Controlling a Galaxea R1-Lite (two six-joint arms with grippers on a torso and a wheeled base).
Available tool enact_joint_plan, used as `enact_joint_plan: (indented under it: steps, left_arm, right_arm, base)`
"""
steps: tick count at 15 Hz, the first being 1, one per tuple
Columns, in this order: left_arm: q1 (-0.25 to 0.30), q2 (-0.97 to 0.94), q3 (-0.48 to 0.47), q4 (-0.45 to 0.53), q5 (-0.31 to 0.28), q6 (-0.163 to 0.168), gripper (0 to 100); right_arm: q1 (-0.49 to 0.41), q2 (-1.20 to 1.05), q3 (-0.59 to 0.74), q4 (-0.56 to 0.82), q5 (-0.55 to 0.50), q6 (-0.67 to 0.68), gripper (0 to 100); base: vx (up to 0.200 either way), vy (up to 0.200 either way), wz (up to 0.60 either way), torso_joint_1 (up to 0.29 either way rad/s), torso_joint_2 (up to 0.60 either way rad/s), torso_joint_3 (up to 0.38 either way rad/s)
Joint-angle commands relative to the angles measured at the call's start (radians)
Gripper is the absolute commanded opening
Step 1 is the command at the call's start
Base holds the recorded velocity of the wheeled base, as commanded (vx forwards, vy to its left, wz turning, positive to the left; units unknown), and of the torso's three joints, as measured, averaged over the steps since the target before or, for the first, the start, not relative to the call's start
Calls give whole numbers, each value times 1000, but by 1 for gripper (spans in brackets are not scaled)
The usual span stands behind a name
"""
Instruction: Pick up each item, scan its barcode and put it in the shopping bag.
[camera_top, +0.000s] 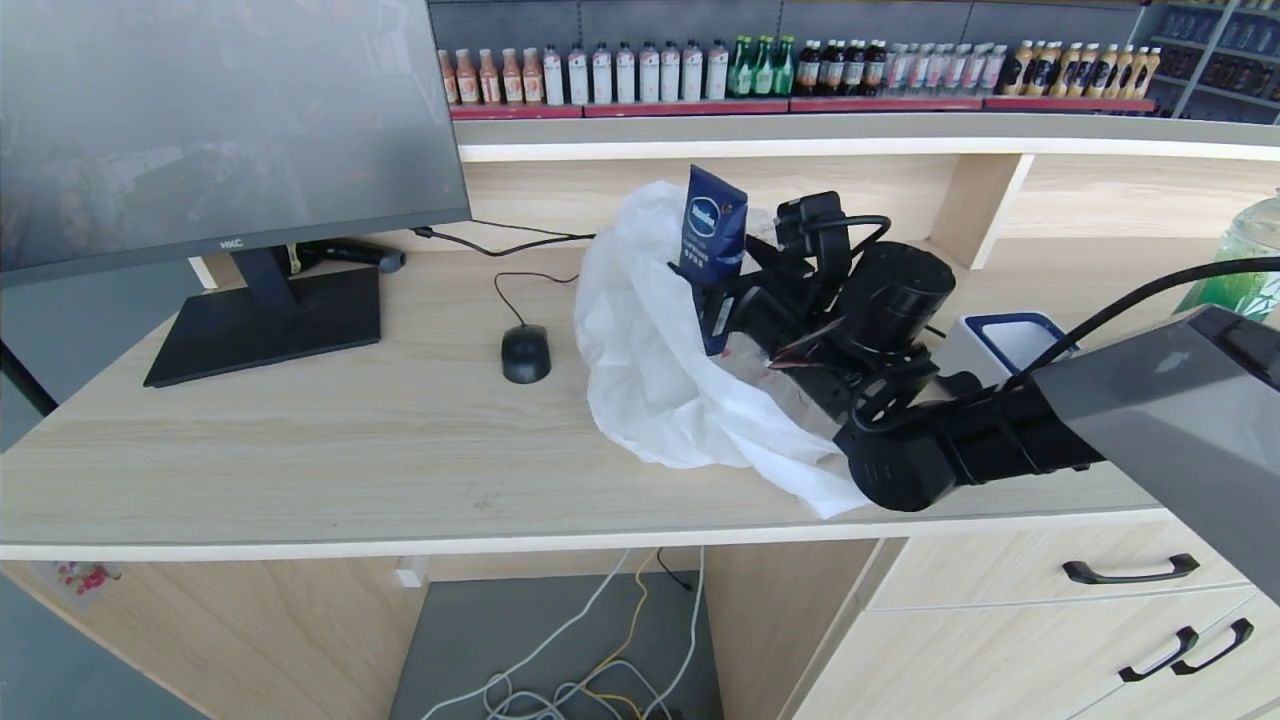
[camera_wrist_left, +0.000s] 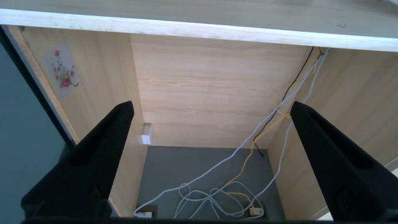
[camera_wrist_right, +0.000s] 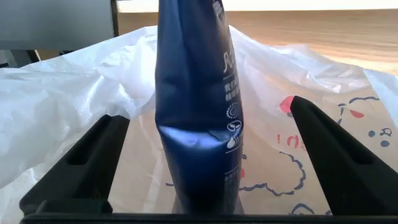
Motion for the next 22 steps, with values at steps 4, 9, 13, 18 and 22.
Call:
enact_joint_plan:
  steps: [4, 9, 13, 18, 22]
  left_arm:
    - [-1, 0, 0, 0, 0, 0, 100]
    - [1, 0, 0, 0, 0, 0, 100]
    - [-1, 0, 0, 0, 0, 0, 100]
    - [1, 0, 0, 0, 0, 0, 100]
    - [-1, 0, 0, 0, 0, 2, 100]
  right_arm:
    - [3, -187, 167, -21, 0, -41, 100]
    - [0, -216, 238, -39, -3, -53, 100]
    - [14, -270, 442, -209, -27, -51, 100]
    - [59, -434, 765, -380, -55, -54, 100]
    - [60, -515, 827, -380, -56, -50, 100]
  base:
    - [0, 0, 0, 0, 0, 0]
    - [0, 0, 0, 0, 0, 0]
    - [0, 0, 0, 0, 0, 0]
    - [0, 0, 0, 0, 0, 0]
    - [0, 0, 0, 0, 0, 0]
